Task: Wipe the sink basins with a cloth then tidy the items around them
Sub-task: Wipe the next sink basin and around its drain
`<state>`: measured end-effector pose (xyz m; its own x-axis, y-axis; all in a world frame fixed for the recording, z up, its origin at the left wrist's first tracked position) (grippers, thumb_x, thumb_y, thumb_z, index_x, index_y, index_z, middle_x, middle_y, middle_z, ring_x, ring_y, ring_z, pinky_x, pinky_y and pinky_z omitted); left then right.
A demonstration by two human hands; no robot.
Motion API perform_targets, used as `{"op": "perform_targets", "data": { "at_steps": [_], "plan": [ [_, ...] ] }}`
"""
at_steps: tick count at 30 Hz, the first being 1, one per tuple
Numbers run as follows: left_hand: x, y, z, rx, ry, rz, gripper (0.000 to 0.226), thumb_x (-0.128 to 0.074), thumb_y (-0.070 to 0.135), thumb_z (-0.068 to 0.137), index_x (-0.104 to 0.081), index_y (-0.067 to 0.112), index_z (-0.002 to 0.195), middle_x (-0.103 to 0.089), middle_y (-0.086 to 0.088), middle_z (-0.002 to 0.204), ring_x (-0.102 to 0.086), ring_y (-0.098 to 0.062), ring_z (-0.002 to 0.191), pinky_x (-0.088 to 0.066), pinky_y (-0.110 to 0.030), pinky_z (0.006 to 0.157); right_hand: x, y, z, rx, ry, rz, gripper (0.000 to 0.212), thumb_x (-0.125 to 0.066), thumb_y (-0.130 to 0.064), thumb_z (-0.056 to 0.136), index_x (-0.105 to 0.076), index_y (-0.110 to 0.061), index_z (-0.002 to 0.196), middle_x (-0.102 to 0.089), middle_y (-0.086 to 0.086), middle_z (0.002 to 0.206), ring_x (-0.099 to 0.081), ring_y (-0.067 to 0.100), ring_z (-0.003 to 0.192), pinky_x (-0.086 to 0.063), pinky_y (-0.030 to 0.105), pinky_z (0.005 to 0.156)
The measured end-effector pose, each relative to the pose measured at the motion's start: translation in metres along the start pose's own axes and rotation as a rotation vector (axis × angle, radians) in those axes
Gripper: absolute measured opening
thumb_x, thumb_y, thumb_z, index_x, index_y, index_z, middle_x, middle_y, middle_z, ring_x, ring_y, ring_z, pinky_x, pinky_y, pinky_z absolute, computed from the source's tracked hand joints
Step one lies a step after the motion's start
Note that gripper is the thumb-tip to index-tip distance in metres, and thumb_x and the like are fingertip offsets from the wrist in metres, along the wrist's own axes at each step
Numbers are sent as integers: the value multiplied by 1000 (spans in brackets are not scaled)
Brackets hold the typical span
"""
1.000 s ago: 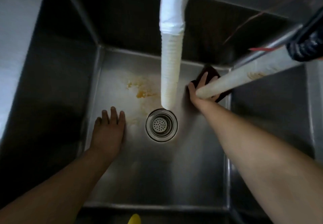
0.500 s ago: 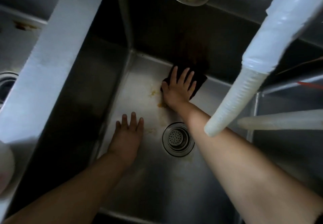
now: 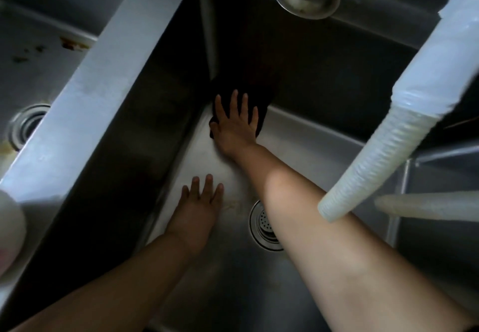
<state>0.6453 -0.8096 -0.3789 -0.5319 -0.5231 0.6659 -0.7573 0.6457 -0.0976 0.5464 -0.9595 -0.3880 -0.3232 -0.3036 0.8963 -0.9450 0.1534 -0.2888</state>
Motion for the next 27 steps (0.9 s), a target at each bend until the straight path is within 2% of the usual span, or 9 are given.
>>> {"op": "perform_targets", "data": {
  "at_steps": [4, 6, 9, 10, 13, 14, 18, 21, 27],
  "plan": [
    [-2, 0, -1, 15, -17, -14, 105, -65, 24, 85, 18, 12, 148, 20, -19, 155, 7, -42, 143, -6, -47, 117, -4, -3, -17, 135, 0, -95, 58, -26, -38, 100, 3, -31, 150, 15, 5, 157, 22, 27, 142, 14, 44, 113],
    [-1, 1, -3, 26, -13, -21, 100, -62, 19, 87, 17, 12, 149, 18, -20, 155, 7, -42, 143, -7, -48, 116, -3, 3, -36, 163, 13, -125, 59, -29, -35, 100, 1, -30, 150, 13, 5, 158, 19, 27, 143, 17, 41, 112],
    [2, 2, -6, 35, 0, -23, 89, -54, 12, 92, 14, 10, 150, 16, -21, 155, 5, -43, 143, -9, -48, 117, -5, 29, -64, 124, 50, -64, 61, -34, -33, 99, -5, -26, 152, 5, 4, 159, 10, 24, 145, 31, 22, 99],
    [2, 3, -7, 34, -1, -24, 87, -52, 11, 92, 14, 10, 150, 16, -21, 155, 5, -43, 143, -9, -48, 117, -6, 45, -72, 79, 64, -53, 61, -36, -35, 97, -8, -27, 151, 0, 3, 159, 8, 22, 145, 31, 21, 98],
    [2, 5, -7, 36, 3, -27, 88, -53, 13, 92, 15, 9, 149, 17, -21, 155, 7, -44, 142, -9, -49, 117, -3, 93, -98, -50, 75, -130, 67, -33, -43, 92, -4, -29, 151, 5, 0, 159, 13, 24, 144, 15, 40, 114],
    [1, 5, -7, 39, 4, -19, 91, -55, 17, 91, 15, 9, 149, 17, -21, 155, 7, -44, 142, -9, -48, 117, 0, 108, -107, -82, 72, -118, 66, -33, -42, 93, -2, -30, 151, 6, 1, 159, 12, 25, 145, 10, 43, 116],
    [0, 5, -7, 36, 37, -13, 92, -56, 18, 91, 14, 10, 149, 16, -20, 156, 6, -43, 143, -11, -46, 117, 13, 171, -136, -236, 98, -120, 67, -36, -38, 95, 2, -28, 150, 2, 6, 159, 8, 28, 145, 9, 45, 115],
    [0, 5, -8, 29, 52, -10, 90, -54, 19, 92, 14, 11, 150, 16, -19, 156, 5, -43, 143, -12, -46, 117, 15, 214, -153, -377, 105, -79, 66, -29, -44, 93, 1, -29, 150, 6, 6, 159, 11, 29, 145, 7, 48, 116],
    [-1, 3, -11, 14, 78, -48, 87, -53, 18, 93, 13, 12, 150, 16, -18, 156, 6, -41, 144, -12, -45, 117, 13, 238, -198, -622, 117, -8, 62, -31, -35, 99, 1, -24, 151, 7, 7, 159, 13, 25, 144, 11, 43, 115]
  ]
}}
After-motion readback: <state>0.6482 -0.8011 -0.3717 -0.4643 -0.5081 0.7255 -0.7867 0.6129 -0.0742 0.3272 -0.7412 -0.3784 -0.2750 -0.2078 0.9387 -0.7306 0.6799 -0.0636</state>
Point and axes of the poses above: each hand's wrist, its own z-axis towards the middle knuckle, its own x-axis out of the back of the hand, y = z × x, the point moved 9 cm from there along z, towards the middle knuckle
